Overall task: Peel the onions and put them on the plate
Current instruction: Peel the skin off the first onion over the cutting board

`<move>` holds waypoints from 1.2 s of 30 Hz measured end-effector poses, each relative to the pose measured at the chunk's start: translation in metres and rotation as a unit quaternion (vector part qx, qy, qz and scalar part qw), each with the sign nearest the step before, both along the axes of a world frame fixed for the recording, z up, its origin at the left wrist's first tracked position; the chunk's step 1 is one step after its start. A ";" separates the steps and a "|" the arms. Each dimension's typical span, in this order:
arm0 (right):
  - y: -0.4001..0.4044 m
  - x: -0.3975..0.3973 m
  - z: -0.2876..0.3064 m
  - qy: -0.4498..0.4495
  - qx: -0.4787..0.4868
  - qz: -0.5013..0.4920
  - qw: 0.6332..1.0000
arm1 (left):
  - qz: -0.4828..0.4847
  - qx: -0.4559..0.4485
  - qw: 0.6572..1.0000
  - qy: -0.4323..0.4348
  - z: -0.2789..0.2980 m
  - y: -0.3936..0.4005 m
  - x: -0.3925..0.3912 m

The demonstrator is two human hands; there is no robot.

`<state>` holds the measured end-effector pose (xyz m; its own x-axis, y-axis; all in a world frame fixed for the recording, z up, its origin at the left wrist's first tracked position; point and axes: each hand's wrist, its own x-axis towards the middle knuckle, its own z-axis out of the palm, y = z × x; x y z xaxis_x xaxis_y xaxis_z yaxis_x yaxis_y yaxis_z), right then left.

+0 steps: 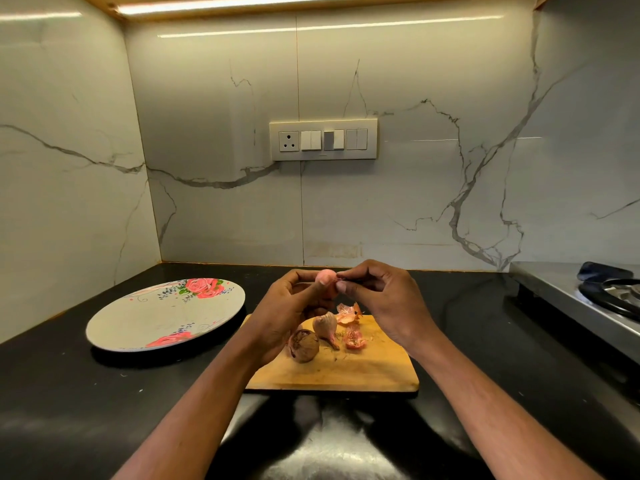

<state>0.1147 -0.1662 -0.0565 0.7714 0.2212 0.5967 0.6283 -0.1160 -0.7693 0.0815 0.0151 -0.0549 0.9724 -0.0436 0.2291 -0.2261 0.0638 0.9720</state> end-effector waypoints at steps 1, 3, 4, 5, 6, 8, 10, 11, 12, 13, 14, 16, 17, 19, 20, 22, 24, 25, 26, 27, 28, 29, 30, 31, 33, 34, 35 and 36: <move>0.000 0.000 0.000 -0.008 0.000 -0.010 1.000 | -0.006 0.002 1.000 0.000 0.000 0.000 0.000; 0.000 0.000 0.001 -0.024 0.002 -0.026 0.999 | -0.018 -0.001 1.000 -0.002 0.001 0.000 -0.001; 0.001 0.000 0.002 -0.031 0.003 -0.030 0.999 | -0.023 -0.005 1.000 -0.002 0.001 0.000 -0.001; 0.001 0.000 0.003 -0.038 0.006 -0.033 0.999 | -0.029 -0.011 1.000 -0.002 0.002 0.000 -0.002; 0.002 -0.001 0.003 -0.042 0.008 -0.034 0.999 | -0.035 -0.015 0.999 -0.001 0.002 0.000 -0.002; 0.001 -0.001 0.005 -0.041 0.012 -0.030 0.999 | -0.045 -0.020 0.999 0.001 0.002 0.000 -0.002; 0.000 -0.001 0.005 -0.032 0.014 -0.021 0.999 | -0.052 -0.022 0.998 0.008 0.002 0.000 -0.002; 0.000 0.000 0.005 -0.027 0.015 -0.017 0.999 | -0.053 -0.023 0.998 0.012 0.002 0.000 -0.002; -0.001 0.000 0.005 -0.020 0.019 -0.013 1.000 | -0.053 -0.025 0.998 0.014 0.002 0.001 -0.003; -0.002 0.001 0.004 -0.012 0.022 -0.007 1.000 | -0.052 -0.028 0.998 0.016 0.002 0.001 -0.003; -0.003 0.001 0.004 -0.002 0.023 0.001 1.000 | -0.050 -0.030 0.998 0.016 0.002 0.000 -0.003; -0.003 0.001 0.003 0.016 0.021 0.023 0.999 | -0.046 -0.035 0.998 0.014 0.002 0.001 -0.003; -0.003 0.001 0.003 0.023 0.022 0.032 0.999 | -0.046 -0.038 0.998 0.014 0.002 0.001 -0.003; -0.002 0.001 0.003 0.026 0.026 0.027 0.999 | -0.049 -0.042 0.998 0.013 0.003 0.001 -0.003; -0.002 0.001 0.003 0.022 0.025 0.014 0.999 | -0.050 -0.044 0.998 0.013 0.003 0.000 -0.003; -0.002 0.002 0.004 0.010 0.023 -0.006 1.000 | -0.052 -0.047 0.997 0.010 0.003 -0.001 -0.004; -0.003 0.003 0.005 0.003 0.028 -0.015 0.999 | -0.053 -0.053 0.997 0.005 0.003 -0.001 -0.004; -0.003 0.002 0.005 0.002 0.031 -0.018 0.999 | -0.052 -0.058 0.997 0.002 0.003 -0.002 -0.004; -0.003 0.002 0.005 0.000 0.031 -0.023 0.999 | -0.049 -0.063 0.997 -0.002 0.004 -0.002 -0.004; -0.002 0.002 0.006 -0.005 0.028 -0.029 0.999 | -0.044 -0.065 0.997 -0.007 0.004 -0.002 -0.004; -0.002 0.002 0.005 -0.012 0.021 -0.037 0.999 | -0.036 -0.061 0.997 -0.014 0.004 -0.002 -0.004; -0.002 0.002 0.005 -0.021 0.009 -0.044 0.999 | -0.027 -0.054 0.998 -0.020 0.003 -0.001 -0.003; -0.002 0.002 0.004 -0.030 -0.005 -0.047 0.998 | -0.018 -0.044 0.998 -0.026 0.003 -0.001 -0.003; -0.001 0.001 0.004 -0.037 -0.018 -0.046 0.998 | -0.010 -0.034 0.999 -0.032 0.003 0.000 -0.003; -0.001 -0.001 0.004 -0.048 -0.042 -0.038 0.997 | 0.003 -0.017 0.999 -0.042 0.003 0.002 -0.002; 0.000 -0.002 0.004 -0.057 -0.049 -0.040 0.996 | 0.008 -0.008 0.999 -0.046 0.003 0.002 -0.002; 0.000 -0.003 0.004 -0.068 -0.051 -0.048 0.995 | 0.012 0.001 0.999 -0.048 0.002 0.002 -0.002; -0.001 -0.002 0.004 -0.079 -0.051 -0.058 0.994 | 0.015 0.010 0.999 -0.049 0.002 0.003 -0.001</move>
<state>0.1125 -0.1667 -0.0521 0.6945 0.2013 0.6908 0.7174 -0.2675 -0.6432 0.0802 0.0177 -0.0528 0.9461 -0.0208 0.3232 -0.3223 0.0368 0.9459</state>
